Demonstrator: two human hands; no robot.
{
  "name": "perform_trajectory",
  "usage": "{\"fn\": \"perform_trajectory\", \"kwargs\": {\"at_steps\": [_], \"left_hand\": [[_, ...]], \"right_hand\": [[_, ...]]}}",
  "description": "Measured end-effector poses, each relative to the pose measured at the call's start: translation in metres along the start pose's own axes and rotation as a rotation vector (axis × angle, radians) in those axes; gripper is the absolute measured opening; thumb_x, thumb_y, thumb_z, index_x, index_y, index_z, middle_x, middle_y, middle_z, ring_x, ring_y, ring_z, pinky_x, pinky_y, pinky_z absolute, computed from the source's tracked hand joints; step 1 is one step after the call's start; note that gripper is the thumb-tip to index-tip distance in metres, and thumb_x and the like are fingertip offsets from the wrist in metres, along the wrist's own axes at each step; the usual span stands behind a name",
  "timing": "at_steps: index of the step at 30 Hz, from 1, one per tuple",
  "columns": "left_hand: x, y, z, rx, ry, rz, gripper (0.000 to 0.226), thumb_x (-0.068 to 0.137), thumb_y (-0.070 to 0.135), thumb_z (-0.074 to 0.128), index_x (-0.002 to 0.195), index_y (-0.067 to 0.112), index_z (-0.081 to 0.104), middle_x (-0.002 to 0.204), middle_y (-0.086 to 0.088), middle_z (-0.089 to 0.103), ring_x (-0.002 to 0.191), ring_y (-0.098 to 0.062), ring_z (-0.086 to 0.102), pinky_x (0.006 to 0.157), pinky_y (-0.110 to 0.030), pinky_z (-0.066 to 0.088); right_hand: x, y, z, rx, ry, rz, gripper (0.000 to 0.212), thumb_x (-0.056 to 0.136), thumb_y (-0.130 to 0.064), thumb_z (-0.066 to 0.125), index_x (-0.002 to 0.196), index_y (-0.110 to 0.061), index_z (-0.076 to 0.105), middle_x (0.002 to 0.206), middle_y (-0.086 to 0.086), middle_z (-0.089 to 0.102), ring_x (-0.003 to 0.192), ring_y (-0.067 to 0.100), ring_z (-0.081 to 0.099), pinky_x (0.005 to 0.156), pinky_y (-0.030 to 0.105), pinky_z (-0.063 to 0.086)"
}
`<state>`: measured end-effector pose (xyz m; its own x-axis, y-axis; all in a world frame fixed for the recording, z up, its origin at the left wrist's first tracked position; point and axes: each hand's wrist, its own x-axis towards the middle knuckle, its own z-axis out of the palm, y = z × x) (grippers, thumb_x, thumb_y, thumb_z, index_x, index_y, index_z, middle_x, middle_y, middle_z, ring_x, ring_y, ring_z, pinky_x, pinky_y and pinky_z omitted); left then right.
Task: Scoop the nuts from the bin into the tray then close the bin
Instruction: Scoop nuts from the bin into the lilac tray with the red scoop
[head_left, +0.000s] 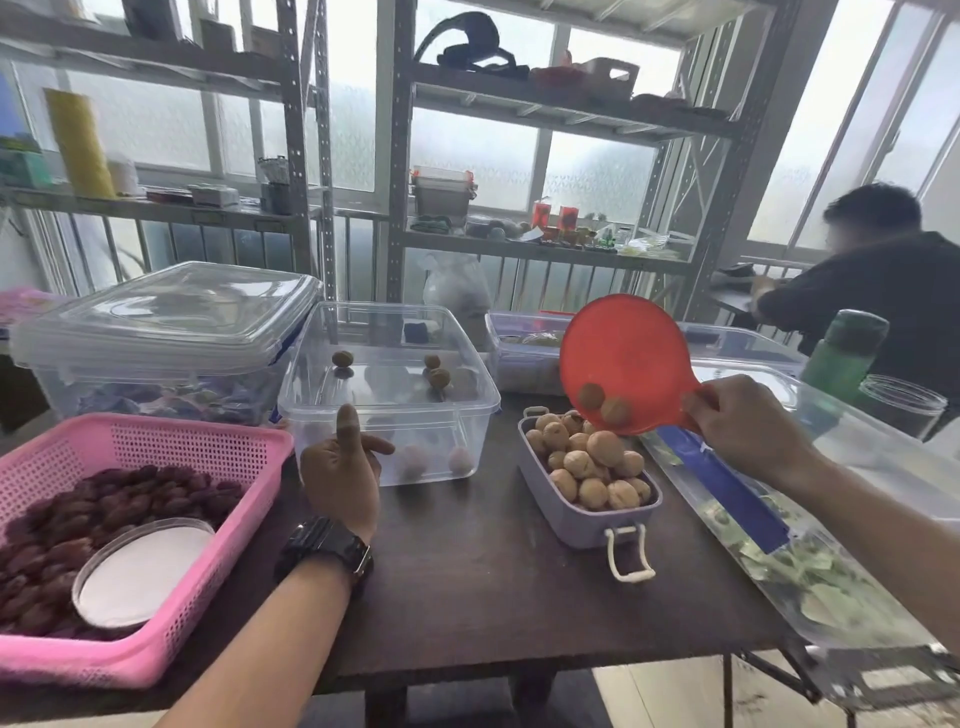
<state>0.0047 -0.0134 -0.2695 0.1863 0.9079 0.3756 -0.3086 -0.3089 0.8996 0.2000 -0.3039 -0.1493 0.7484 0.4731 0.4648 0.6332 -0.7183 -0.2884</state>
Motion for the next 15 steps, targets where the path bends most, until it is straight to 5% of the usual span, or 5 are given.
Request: {"fn": "perform_trajectory", "kwargs": {"at_steps": [15], "left_hand": [[0.0, -0.004, 0.002, -0.043, 0.0, 0.007, 0.067, 0.104, 0.041, 0.041, 0.051, 0.008, 0.066, 0.028, 0.004, 0.043, 0.026, -0.007, 0.037, 0.049, -0.022, 0.03]], "right_hand": [[-0.018, -0.011, -0.005, -0.162, 0.03, -0.071, 0.037, 0.097, -0.03, 0.046, 0.063, -0.017, 0.056, 0.058, -0.003, 0.055, 0.061, 0.029, 0.055, 0.059, 0.036, 0.043]]}}
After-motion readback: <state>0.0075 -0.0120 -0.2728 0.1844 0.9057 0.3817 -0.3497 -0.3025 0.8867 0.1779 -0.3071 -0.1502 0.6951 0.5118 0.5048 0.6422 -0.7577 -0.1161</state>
